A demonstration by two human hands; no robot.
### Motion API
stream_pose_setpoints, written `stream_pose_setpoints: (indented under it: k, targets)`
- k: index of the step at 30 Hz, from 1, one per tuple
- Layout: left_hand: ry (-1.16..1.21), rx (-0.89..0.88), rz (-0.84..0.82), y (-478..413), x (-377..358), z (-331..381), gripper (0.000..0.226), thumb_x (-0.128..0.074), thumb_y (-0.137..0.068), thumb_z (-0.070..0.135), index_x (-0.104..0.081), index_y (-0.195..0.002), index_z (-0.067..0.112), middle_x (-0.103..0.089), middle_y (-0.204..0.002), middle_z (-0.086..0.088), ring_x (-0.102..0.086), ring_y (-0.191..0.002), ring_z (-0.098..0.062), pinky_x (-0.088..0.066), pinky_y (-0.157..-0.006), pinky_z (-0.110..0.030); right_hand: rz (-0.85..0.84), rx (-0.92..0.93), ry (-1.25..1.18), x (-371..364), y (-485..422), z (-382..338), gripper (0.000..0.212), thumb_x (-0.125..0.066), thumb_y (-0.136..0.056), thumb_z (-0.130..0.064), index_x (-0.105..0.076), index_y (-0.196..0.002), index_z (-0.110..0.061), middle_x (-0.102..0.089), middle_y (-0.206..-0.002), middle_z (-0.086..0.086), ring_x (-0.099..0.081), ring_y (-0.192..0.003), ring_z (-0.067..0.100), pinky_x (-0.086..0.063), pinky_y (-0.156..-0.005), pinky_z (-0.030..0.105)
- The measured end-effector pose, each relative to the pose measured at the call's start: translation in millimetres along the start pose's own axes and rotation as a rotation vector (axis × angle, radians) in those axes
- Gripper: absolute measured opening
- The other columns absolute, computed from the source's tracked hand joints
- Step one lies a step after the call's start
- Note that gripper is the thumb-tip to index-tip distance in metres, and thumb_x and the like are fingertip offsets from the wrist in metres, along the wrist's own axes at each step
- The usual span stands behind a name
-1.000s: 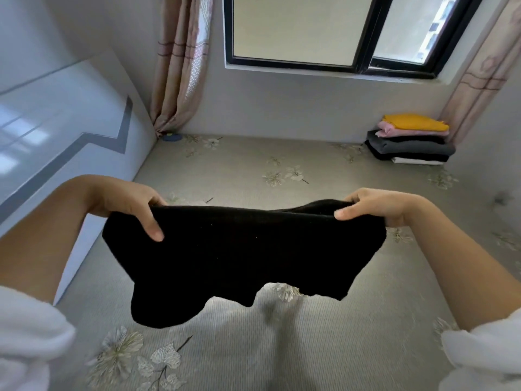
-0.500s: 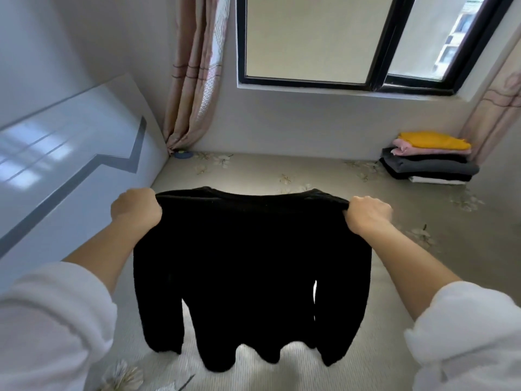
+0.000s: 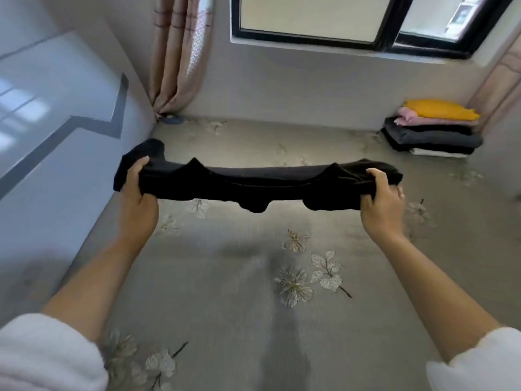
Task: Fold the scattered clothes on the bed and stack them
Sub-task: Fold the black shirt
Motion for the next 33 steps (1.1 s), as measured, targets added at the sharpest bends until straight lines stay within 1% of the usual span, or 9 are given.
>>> stream_pose_setpoints:
  k: [3,8,12,16,18,21,26,29,33]
  targets:
    - [-0.058,0.017,-0.081,47,-10,-51,0.051,-0.037,-0.096,0.000,-0.038,-0.140,0.026,-0.045,-0.133,0.001,-0.045,-0.118,-0.015,-0.035,-0.105,-0.032,-0.097,0.002,0.073,-15,46,27,0.038,-0.052,-0.093,-0.009,-0.049,-0.130,-0.012,-0.056,-0.119,0.022,-0.046,-0.119,0.038,-0.019,-0.115,0.049]
    - [-0.282,0.228,-0.276,143,-33,-158,0.057,-0.044,-0.092,-0.001,-0.036,-0.142,0.026,-0.055,-0.122,-0.016,-0.051,-0.108,-0.031,-0.044,-0.091,-0.043,-0.355,-0.118,0.143,-61,131,84,0.039,-0.054,-0.095,-0.014,-0.047,-0.133,-0.011,-0.059,-0.122,0.019,-0.045,-0.122,0.037,-0.024,-0.111,0.051]
    - [-0.469,0.548,-0.542,216,-55,-214,0.065,-0.051,-0.094,0.015,-0.019,-0.149,0.030,-0.046,-0.133,-0.016,-0.038,-0.120,-0.033,-0.035,-0.096,-0.041,-0.655,-0.293,0.241,-103,205,126,0.051,-0.047,-0.098,-0.023,-0.031,-0.146,-0.018,-0.052,-0.132,0.015,-0.041,-0.126,0.035,-0.030,-0.109,0.047]
    - [-0.421,0.836,-0.819,284,-73,-255,0.080,-0.054,-0.092,0.021,-0.001,-0.152,0.030,-0.030,-0.147,-0.006,-0.047,-0.118,-0.031,-0.043,-0.096,-0.041,-0.968,-0.445,0.350,-145,280,176,0.068,-0.044,-0.097,-0.017,-0.005,-0.153,-0.022,-0.039,-0.145,0.016,-0.047,-0.122,0.033,-0.042,-0.101,0.046]
    - [-0.567,0.900,-0.813,310,-81,-261,0.084,-0.056,-0.090,0.027,0.001,-0.151,0.030,-0.012,-0.153,-0.013,-0.026,-0.134,-0.036,-0.032,-0.108,-0.045,-1.064,-0.516,0.454,-153,305,187,0.073,-0.045,-0.095,-0.015,0.000,-0.153,-0.022,-0.043,-0.136,0.017,-0.055,-0.108,0.030,-0.049,-0.089,0.040]
    - [-0.843,0.698,-0.678,325,-99,-248,0.088,-0.064,-0.085,0.029,-0.005,-0.151,0.024,-0.003,-0.151,-0.016,-0.013,-0.136,-0.038,-0.024,-0.110,-0.050,-0.950,-0.356,0.489,-168,317,178,0.066,-0.050,-0.092,-0.017,-0.018,-0.150,-0.017,-0.042,-0.129,0.013,-0.049,-0.108,0.028,-0.045,-0.082,0.033]
    - [-0.837,0.398,-0.770,326,-145,-252,0.089,-0.064,-0.083,0.022,-0.009,-0.153,0.022,-0.014,-0.156,-0.003,-0.009,-0.144,-0.024,-0.016,-0.114,-0.047,-1.057,-0.124,0.452,-215,313,159,0.082,-0.064,-0.085,-0.027,-0.015,-0.151,-0.022,-0.022,-0.150,0.002,-0.022,-0.139,0.023,-0.027,-0.111,0.043]
    - [-0.864,0.244,-0.804,320,-160,-251,0.065,-0.060,-0.083,0.019,-0.035,-0.142,0.029,-0.045,-0.114,0.009,-0.043,-0.119,-0.013,-0.018,-0.109,-0.040,-1.149,-0.045,0.457,-228,314,163,0.063,-0.064,-0.084,-0.025,-0.034,-0.140,-0.021,-0.035,-0.136,0.001,-0.037,-0.127,0.021,-0.037,-0.101,0.036]
    - [-0.862,0.158,-1.043,332,-161,-241,0.040,-0.049,-0.088,0.016,-0.046,-0.126,0.031,-0.037,-0.095,0.012,-0.047,-0.101,-0.010,-0.032,-0.084,-0.028,-1.223,-0.060,0.241,-215,334,168,0.035,-0.057,-0.089,-0.025,-0.048,-0.122,-0.021,-0.044,-0.103,-0.009,-0.051,-0.101,0.013,-0.045,-0.079,0.025]
Point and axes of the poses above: each hand's wrist, its own y-axis away from the middle knuckle, its own x-axis out of the back of the hand, z = x × y, the point moved 2 cm from there along -y, towards the middle knuckle
